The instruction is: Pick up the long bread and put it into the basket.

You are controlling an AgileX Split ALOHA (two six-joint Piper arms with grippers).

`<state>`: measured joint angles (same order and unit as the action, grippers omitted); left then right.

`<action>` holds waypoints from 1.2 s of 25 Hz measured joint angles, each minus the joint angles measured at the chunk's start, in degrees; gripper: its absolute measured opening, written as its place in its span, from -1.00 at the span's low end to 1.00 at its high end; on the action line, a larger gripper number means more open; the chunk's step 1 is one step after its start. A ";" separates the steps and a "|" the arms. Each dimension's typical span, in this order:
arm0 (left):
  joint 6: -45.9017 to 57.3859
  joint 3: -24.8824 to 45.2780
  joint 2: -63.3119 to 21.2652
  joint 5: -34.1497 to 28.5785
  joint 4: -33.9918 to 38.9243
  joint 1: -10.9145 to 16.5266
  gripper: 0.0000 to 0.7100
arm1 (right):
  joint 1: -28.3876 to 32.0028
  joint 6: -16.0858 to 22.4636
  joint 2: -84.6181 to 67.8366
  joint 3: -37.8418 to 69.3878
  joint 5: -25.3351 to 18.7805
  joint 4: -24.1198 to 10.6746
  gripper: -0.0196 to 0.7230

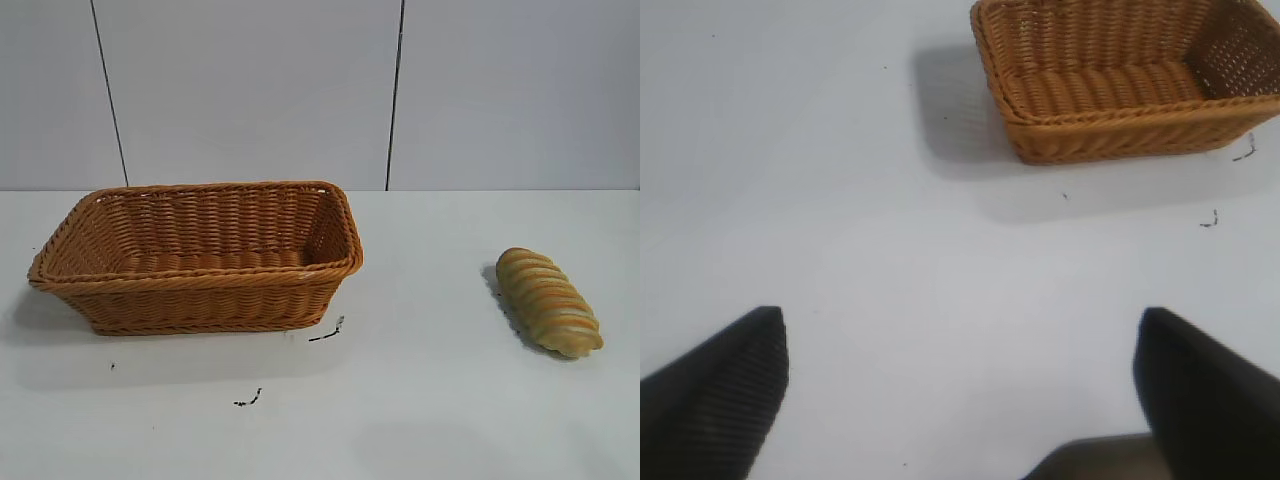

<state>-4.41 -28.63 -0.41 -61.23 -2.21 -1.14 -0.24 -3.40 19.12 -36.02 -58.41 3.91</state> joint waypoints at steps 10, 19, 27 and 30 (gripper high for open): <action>0.00 0.00 0.00 0.00 0.00 0.00 0.95 | 0.00 -1.82 42.21 -13.44 0.32 0.00 0.91; 0.00 0.00 0.00 0.00 0.00 0.00 0.95 | -0.70 -1.94 72.07 -32.98 0.56 -0.33 0.91; 0.00 0.00 0.00 0.00 0.00 0.00 0.95 | -4.00 -1.03 87.06 -44.01 1.55 -0.87 0.91; 0.00 0.00 0.00 0.00 0.00 0.00 0.95 | -4.00 -0.01 90.65 -44.69 2.89 -2.41 0.91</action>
<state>-4.41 -28.63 -0.41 -61.23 -2.21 -1.14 -4.24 -3.41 109.77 -80.70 -55.52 1.50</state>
